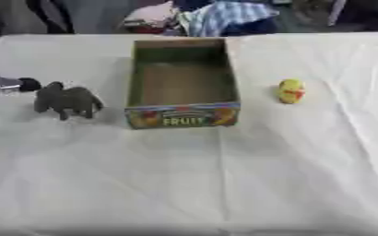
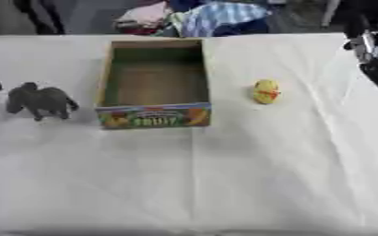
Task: Pick up objects on the table and place them in the box.
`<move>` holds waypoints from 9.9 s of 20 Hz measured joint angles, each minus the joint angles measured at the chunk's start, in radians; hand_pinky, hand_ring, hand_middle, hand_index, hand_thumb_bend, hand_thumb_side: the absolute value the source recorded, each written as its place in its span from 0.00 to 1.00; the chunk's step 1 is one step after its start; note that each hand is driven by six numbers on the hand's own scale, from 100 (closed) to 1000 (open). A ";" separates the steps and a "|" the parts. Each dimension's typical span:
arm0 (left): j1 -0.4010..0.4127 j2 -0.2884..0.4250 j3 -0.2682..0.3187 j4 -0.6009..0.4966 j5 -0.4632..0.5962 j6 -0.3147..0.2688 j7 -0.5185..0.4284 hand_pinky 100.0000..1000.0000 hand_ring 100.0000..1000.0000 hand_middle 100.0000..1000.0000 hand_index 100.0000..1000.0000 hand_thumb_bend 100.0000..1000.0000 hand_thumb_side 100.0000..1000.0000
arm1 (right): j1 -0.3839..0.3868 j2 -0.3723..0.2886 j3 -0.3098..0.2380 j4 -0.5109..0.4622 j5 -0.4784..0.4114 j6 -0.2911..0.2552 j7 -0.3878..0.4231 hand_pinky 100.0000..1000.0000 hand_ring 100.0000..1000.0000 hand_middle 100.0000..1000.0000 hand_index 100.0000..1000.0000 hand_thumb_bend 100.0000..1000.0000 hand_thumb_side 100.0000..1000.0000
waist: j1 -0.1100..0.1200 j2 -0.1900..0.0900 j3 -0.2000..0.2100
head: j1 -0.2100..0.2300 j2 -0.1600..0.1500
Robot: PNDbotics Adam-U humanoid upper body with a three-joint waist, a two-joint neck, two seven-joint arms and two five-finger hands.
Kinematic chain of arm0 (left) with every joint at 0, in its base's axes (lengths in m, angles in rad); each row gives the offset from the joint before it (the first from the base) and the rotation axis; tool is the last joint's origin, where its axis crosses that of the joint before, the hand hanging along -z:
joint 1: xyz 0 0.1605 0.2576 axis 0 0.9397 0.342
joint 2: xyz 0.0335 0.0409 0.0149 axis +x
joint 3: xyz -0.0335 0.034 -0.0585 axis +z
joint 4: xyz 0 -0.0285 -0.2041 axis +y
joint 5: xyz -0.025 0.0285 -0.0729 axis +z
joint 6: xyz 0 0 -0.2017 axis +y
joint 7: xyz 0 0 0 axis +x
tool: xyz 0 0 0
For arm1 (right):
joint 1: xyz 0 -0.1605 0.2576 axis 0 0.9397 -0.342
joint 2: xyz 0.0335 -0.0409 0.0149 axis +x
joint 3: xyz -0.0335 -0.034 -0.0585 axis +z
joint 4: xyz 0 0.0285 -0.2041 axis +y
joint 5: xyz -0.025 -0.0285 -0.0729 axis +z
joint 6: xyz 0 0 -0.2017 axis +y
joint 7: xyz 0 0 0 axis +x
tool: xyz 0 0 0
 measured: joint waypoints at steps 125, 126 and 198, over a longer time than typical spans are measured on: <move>-0.599 -0.435 -0.188 0.798 -0.586 -0.232 -0.125 0.56 0.45 0.38 0.56 0.63 0.23 | -0.006 0.055 0.019 0.075 -0.025 -0.019 0.055 0.44 0.56 0.60 0.79 0.24 0.52 | 0.033 -0.012 -0.203 | 0.100 -0.019; -0.597 -0.434 -0.195 0.789 -0.578 -0.239 -0.143 0.57 0.48 0.44 0.60 0.65 0.24 | -0.006 0.055 0.019 0.076 -0.026 -0.019 0.055 0.44 0.56 0.60 0.79 0.24 0.52 | 0.033 -0.013 -0.200 | 0.100 -0.019; 0.033 -0.316 -0.004 -0.052 0.205 -0.035 0.216 0.64 0.47 0.54 0.69 0.78 0.42 | -0.444 -0.044 0.157 0.971 0.636 -0.128 0.477 0.60 0.73 0.71 0.80 0.27 0.13 | -0.039 -0.012 0.107 | -0.063 0.000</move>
